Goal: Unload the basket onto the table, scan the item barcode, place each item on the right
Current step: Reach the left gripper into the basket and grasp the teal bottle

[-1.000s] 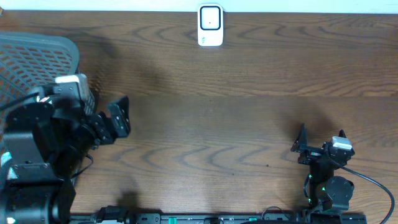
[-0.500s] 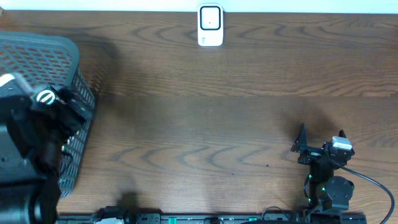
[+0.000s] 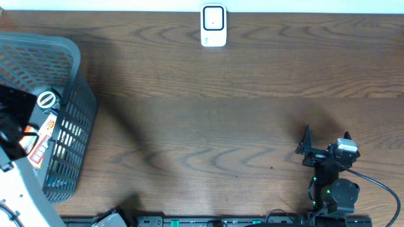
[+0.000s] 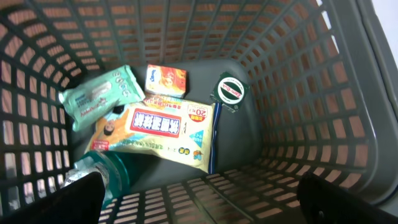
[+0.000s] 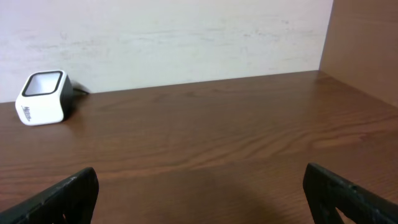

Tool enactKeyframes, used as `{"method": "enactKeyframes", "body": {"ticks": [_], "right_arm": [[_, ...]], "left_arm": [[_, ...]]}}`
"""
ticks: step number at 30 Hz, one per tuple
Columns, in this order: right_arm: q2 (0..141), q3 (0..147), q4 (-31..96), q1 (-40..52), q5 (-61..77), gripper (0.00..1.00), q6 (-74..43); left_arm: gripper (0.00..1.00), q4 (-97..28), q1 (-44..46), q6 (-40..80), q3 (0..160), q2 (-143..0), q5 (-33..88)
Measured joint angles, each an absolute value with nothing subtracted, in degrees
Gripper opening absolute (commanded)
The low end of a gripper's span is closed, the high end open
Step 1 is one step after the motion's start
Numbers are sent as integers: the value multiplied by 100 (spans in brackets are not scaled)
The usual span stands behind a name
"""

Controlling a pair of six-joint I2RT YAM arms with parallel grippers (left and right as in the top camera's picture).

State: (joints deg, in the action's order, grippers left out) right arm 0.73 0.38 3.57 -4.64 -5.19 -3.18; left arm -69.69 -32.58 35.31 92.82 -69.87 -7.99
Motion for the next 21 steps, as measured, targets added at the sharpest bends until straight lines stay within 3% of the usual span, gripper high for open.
{"method": "enactKeyframes", "body": {"ticks": [8, 13, 21], "right_arm": [[73, 38, 357, -464, -517, 99, -318], [73, 38, 355, -464, -519, 99, -318], [73, 38, 357, -464, -519, 99, -318]], "left_arm": [[98, -7485, -3380, 3599, 9282, -7026, -578], [98, -8499, -3618, 4405, 9282, -7183, -545], [98, -8849, -4285, 4998, 9282, -7703, -543]]}}
